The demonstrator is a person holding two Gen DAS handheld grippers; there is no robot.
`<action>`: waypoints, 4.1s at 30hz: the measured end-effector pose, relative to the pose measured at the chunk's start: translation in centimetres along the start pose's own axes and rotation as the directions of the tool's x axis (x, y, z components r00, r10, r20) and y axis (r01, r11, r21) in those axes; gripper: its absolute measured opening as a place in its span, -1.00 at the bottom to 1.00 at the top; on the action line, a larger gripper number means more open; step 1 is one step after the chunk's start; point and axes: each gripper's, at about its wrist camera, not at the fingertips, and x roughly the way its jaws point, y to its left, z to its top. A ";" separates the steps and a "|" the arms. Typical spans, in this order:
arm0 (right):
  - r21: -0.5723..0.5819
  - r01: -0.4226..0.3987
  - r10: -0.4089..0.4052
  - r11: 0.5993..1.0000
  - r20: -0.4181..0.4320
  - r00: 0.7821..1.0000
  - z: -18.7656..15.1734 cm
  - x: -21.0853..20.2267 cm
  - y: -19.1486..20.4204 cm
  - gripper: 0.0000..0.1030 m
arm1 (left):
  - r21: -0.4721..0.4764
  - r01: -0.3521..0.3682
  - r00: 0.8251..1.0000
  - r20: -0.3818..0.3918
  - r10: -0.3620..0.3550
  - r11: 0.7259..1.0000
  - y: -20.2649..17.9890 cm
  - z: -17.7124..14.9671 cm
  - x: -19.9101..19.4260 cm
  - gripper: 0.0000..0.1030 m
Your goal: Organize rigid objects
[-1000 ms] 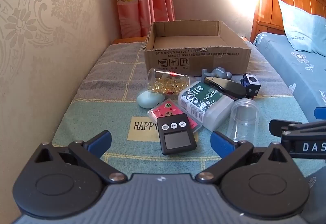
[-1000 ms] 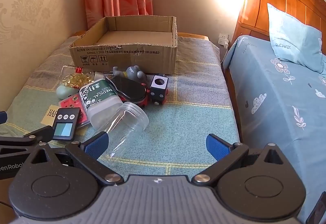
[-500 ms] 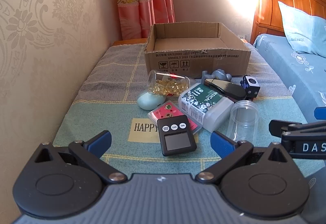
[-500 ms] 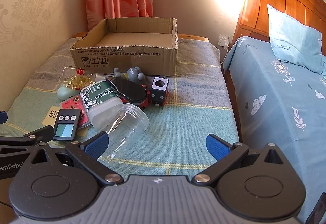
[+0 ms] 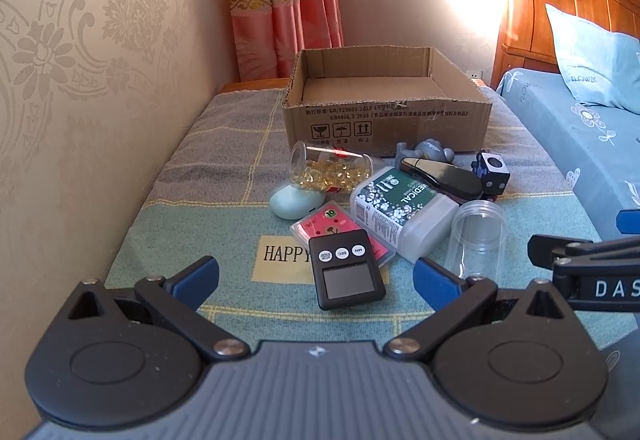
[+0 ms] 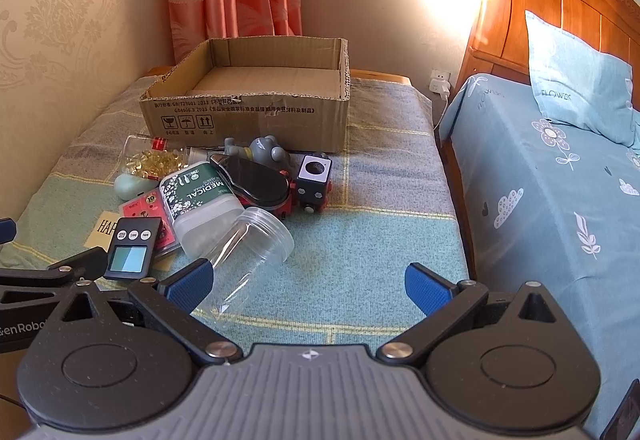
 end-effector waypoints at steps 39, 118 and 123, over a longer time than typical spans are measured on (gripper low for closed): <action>0.000 -0.005 0.005 1.000 0.005 1.000 0.3 0.4 -0.2 1.00 | -0.006 0.019 1.000 -0.009 -0.019 1.000 0.1 0.0 1.1 0.99; -0.298 -0.180 0.137 0.938 -0.160 0.978 0.6 8.5 4.1 1.00 | -0.045 0.065 0.985 -0.160 -0.072 0.997 7.5 -2.0 9.0 0.99; -0.250 -0.179 0.134 0.952 -0.184 0.974 0.3 9.3 2.2 1.00 | -0.024 0.124 0.984 -0.122 -0.126 0.992 6.5 -1.5 8.7 0.99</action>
